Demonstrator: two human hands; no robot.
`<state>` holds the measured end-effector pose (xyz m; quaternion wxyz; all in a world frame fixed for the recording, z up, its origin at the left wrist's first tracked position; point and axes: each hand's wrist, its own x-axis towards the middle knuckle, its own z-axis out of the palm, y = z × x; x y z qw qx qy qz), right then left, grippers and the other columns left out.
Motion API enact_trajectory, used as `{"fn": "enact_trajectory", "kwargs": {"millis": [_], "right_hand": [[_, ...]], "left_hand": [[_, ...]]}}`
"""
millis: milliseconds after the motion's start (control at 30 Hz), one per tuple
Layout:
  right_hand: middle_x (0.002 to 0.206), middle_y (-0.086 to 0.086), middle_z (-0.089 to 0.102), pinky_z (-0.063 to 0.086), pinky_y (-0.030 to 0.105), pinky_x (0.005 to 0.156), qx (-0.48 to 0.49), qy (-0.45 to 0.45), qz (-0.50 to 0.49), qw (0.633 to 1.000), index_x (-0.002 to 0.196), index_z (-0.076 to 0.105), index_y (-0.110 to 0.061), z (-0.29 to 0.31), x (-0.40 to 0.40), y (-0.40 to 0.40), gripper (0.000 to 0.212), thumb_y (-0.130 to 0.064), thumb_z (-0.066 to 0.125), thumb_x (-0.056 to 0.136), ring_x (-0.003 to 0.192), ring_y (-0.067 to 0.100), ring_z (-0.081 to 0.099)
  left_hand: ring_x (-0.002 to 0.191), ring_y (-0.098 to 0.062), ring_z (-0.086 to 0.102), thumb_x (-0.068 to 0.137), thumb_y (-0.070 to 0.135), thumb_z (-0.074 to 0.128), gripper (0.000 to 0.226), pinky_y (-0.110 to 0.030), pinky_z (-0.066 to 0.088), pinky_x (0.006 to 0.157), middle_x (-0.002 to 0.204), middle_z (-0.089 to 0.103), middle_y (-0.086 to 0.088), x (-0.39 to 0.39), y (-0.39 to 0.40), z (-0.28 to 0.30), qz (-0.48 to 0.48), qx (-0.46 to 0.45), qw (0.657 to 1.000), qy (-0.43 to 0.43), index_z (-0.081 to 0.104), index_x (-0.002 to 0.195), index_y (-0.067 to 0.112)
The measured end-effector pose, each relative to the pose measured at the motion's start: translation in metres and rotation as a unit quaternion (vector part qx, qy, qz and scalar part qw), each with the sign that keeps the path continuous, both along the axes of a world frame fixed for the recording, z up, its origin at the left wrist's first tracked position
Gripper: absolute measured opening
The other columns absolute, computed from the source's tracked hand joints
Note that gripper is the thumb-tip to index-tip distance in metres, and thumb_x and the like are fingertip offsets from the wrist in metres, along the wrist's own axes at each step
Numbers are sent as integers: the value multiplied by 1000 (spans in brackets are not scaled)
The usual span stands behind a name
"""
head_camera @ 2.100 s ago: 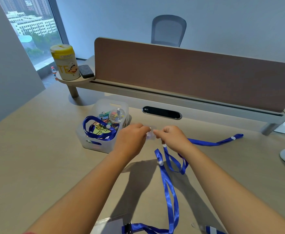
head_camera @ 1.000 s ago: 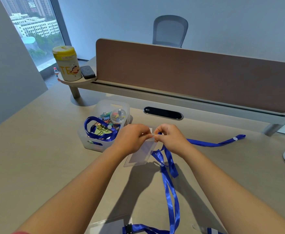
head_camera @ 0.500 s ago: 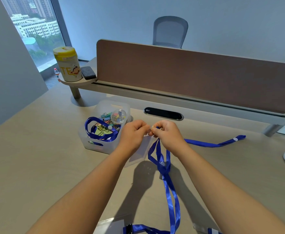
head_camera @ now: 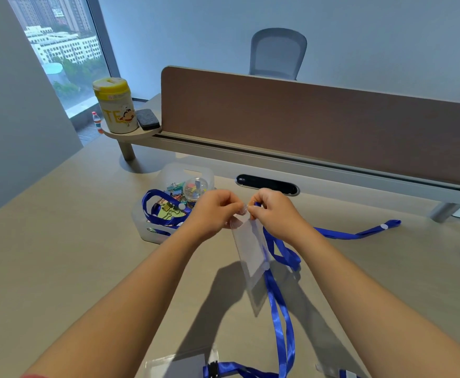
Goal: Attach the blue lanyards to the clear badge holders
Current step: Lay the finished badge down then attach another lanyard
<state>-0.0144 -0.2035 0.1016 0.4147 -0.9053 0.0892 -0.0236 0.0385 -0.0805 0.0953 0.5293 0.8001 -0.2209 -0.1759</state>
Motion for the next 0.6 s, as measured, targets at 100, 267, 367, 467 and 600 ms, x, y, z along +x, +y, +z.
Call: {"fn": "enact_trajectory", "kwargs": {"millis": [100, 267, 367, 467, 600], "right_hand": [[69, -5, 48, 35, 18, 56, -14, -4, 6, 1000, 63, 40, -24, 0, 2, 1, 32, -10, 47, 91, 61, 6, 41], [68, -8, 44, 35, 18, 57, 14, -40, -24, 999, 75, 46, -15, -6, 1, 8, 18, -11, 46, 92, 62, 6, 40], [69, -8, 45, 39, 17, 62, 57, -55, -40, 996, 75, 48, -15, -5, 2, 9, 17, -10, 48, 91, 64, 4, 43], [67, -3, 51, 41, 19, 64, 154, -36, -54, 986, 67, 50, -21, 0, 3, 5, 28, -6, 49, 90, 65, 6, 47], [61, 3, 49, 40, 18, 60, 255, -17, -74, 964, 68, 54, -13, 3, 3, 0, 27, -1, 46, 91, 58, 11, 44]], "left_hand": [[61, -10, 57, 90, 9, 49, 14, -11, 50, 54, 72, 58, -2, 2, 0, 1, -5, 41, 996, -79, 61, 87, 2], [62, -11, 56, 89, 4, 48, 20, -18, 51, 61, 66, 57, -1, 1, -3, -5, 34, -16, 998, -41, 60, 73, 7], [64, -12, 55, 90, 9, 47, 25, -22, 49, 61, 67, 57, -2, 0, -3, -6, 58, -91, 991, 73, 56, 67, 13], [74, -13, 56, 92, 15, 45, 24, -22, 44, 59, 75, 59, -1, 1, -6, -8, 81, -133, 975, 157, 54, 71, 15], [86, -14, 53, 91, 22, 48, 11, -20, 48, 67, 86, 55, 3, -1, -5, -15, 46, -142, 976, 158, 56, 91, 14]]}}
